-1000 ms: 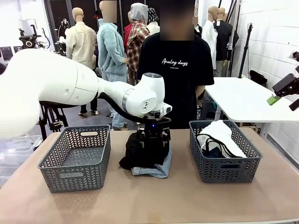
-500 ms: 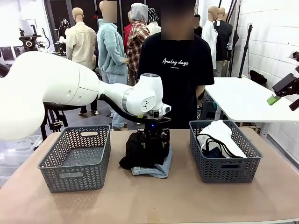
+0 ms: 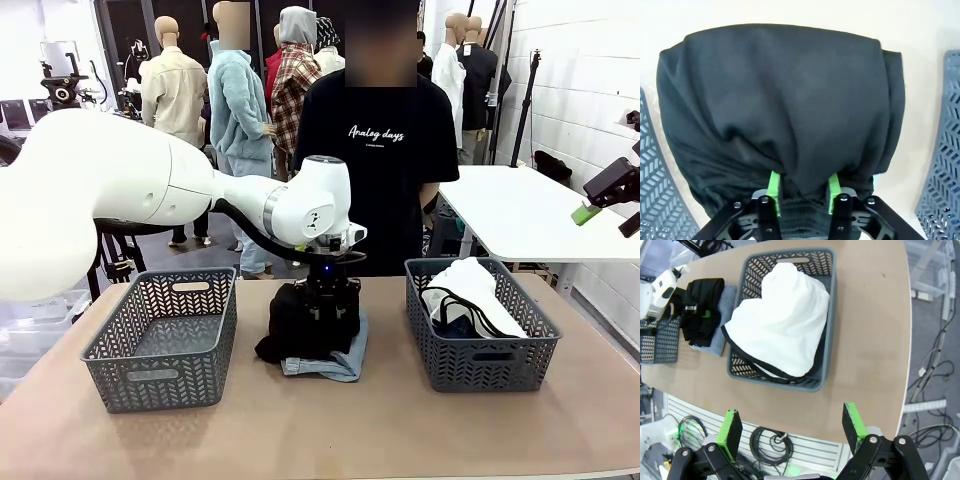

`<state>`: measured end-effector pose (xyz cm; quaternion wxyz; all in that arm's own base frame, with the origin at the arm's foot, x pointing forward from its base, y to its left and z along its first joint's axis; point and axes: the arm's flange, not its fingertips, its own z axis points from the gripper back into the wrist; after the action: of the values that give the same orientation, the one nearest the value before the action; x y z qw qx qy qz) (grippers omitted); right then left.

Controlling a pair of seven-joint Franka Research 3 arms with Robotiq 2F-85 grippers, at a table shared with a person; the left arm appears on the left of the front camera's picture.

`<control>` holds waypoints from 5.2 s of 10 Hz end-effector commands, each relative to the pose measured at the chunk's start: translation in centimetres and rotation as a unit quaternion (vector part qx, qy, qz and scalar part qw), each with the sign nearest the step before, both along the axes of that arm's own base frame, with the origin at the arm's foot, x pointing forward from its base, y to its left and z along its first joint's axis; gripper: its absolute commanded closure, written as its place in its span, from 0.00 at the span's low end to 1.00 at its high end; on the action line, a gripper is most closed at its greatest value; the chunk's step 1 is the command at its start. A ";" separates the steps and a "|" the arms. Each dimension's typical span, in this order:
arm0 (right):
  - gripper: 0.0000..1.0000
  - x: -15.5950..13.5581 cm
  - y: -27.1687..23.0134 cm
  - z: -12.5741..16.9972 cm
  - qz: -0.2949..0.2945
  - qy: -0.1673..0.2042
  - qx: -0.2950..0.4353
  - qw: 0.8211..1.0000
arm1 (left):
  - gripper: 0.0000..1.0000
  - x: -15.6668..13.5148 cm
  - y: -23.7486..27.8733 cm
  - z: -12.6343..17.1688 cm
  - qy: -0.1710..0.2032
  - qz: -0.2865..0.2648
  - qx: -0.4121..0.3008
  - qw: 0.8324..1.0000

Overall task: Sort the tops and bottoms.
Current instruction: Lift clothes from the center of the table with your left hand, then sort the clothes according to human instructions.

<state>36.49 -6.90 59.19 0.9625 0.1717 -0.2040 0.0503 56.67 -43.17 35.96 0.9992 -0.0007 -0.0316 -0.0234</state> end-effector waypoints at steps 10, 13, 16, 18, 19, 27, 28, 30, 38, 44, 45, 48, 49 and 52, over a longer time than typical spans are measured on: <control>0.00 0.2 0.1 -0.1 0.002 -0.002 0.008 1.000 | 1.00 -0.9 3.2 8.1 -0.062 0.029 0.013 0.998; 0.00 0.2 0.1 -0.1 0.002 -0.002 0.008 1.000 | 1.00 -1.5 4.5 14.0 -0.130 0.016 0.002 0.991; 0.00 0.2 0.1 -0.1 0.002 -0.002 0.008 1.000 | 1.00 -0.6 3.8 14.2 -0.109 0.014 -0.001 0.994; 0.00 0.2 0.1 -0.1 0.002 -0.002 0.008 1.000 | 1.00 -1.0 3.8 14.5 -0.117 0.020 0.002 0.993; 0.00 0.2 0.1 -0.1 0.002 -0.002 0.008 1.000 | 1.00 -0.6 4.2 17.3 -0.156 0.010 -0.008 0.988; 0.00 0.2 0.1 -0.1 0.002 -0.002 0.008 1.000 | 1.00 -1.4 6.8 31.2 -0.268 0.021 -0.045 0.962; 0.00 0.2 0.1 -0.1 0.002 -0.002 0.008 1.000 | 1.00 -1.4 6.8 31.2 -0.268 0.021 -0.045 0.962; 0.00 0.2 0.1 -0.1 0.002 -0.002 0.008 1.000 | 1.00 -1.4 6.8 31.2 -0.268 0.021 -0.045 0.962; 0.00 0.2 0.1 -0.1 0.002 -0.002 0.008 1.000 | 1.00 -1.4 6.8 31.2 -0.268 0.021 -0.045 0.962; 0.00 0.2 0.1 -0.1 0.002 -0.002 0.008 1.000 | 1.00 -1.4 6.8 31.2 -0.268 0.021 -0.045 0.962; 0.00 0.2 0.1 -0.1 0.002 -0.002 0.008 1.000 | 1.00 -1.4 6.8 31.2 -0.268 0.021 -0.045 0.962; 0.00 0.2 0.1 -0.1 0.002 -0.002 0.008 1.000 | 1.00 -1.4 6.8 31.2 -0.268 0.021 -0.045 0.962; 0.00 0.2 0.1 -0.1 0.002 -0.002 0.008 1.000 | 1.00 -1.4 6.8 31.2 -0.268 0.021 -0.045 0.962; 0.00 0.2 0.1 -0.1 0.002 -0.002 0.008 1.000 | 1.00 -1.4 6.8 31.2 -0.268 0.021 -0.045 0.962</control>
<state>36.48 -6.91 59.20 0.9625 0.1718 -0.2041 0.0502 55.41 -36.56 66.62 0.9545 -0.0400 -0.2956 -0.0021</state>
